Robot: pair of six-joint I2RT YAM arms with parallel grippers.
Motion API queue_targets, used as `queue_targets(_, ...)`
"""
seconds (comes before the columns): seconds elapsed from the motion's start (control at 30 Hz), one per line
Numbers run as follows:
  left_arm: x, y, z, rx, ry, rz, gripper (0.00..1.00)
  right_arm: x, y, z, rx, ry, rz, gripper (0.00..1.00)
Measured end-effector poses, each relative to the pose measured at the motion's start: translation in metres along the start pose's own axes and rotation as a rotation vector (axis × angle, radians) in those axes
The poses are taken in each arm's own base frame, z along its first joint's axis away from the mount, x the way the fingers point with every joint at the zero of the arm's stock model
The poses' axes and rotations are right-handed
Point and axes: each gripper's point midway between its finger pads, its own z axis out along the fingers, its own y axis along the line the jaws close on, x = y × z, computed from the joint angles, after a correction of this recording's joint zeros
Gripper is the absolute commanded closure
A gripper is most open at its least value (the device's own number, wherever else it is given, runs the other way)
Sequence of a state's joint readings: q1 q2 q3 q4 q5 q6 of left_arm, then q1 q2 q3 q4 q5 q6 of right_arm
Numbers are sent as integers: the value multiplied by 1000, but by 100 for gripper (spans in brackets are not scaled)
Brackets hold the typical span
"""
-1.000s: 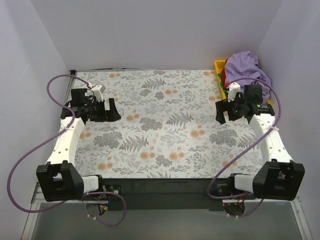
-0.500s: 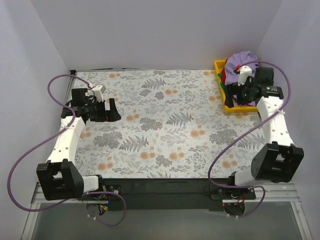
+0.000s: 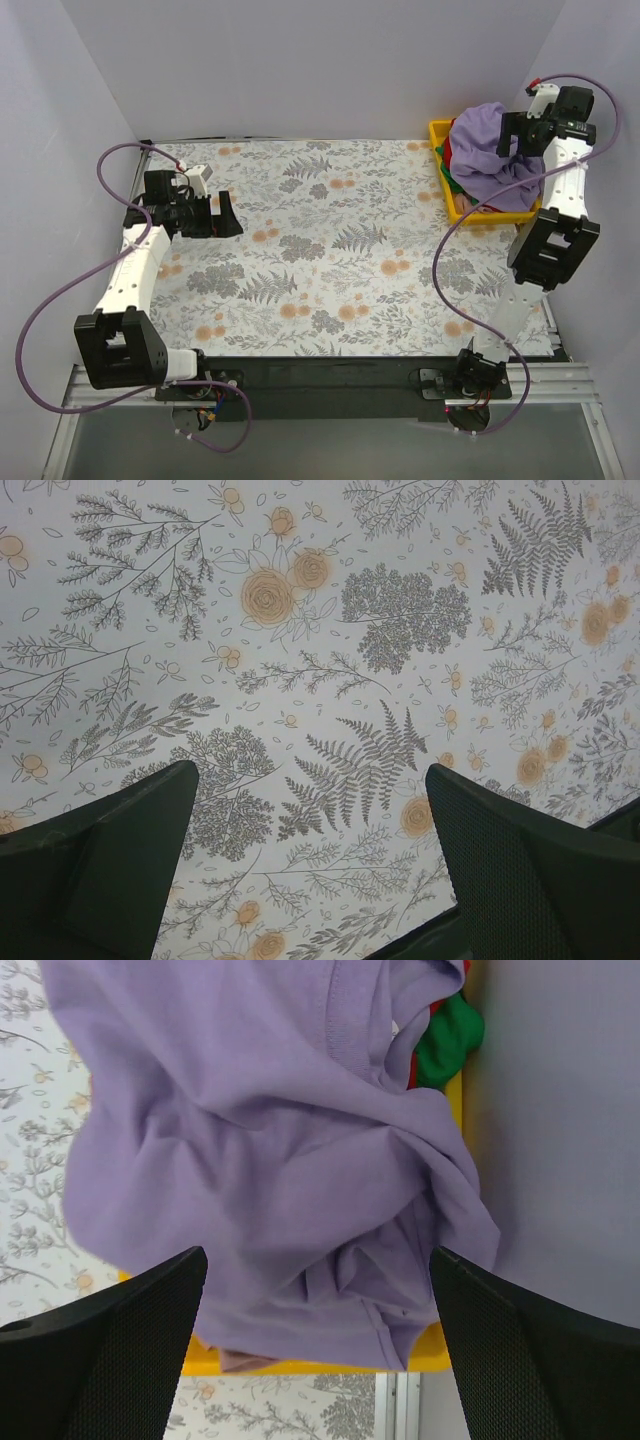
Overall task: Fold and stack the t-shirts
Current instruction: Grab the tshirt from the pile
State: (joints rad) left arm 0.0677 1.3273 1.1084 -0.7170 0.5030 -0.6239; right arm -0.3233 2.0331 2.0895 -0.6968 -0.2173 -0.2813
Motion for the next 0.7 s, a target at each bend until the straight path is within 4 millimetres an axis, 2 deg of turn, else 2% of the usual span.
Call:
queue_targets(0.17, 3, 4, 7, 3, 23, -13, 2, 30, -6, 45, -14, 80, 31, 2)
queue_targets(0.27, 8, 6, 13, 3, 42, -24, 2, 39, -8, 59, -20, 101, 38, 13)
queue_targets(0.37, 11, 7, 15, 4, 52, -29, 2, 39, -7, 65, -25, 96, 31, 51)
queue_targets(0.4, 11, 7, 15, 6, 53, -30, 2, 37, -7, 65, -26, 93, 35, 86)
queue_targets(0.43, 11, 7, 15, 7, 52, -29, 2, 34, -6, 64, -32, 82, 29, 98)
queue_targets(0.6, 11, 5, 16, 19, 49, -28, 2, 17, 1, 54, -62, 30, 27, 99)
queue_targets(0.7, 10, 4, 15, 27, 47, -26, 2, -4, 12, 30, -101, -29, 21, 99)
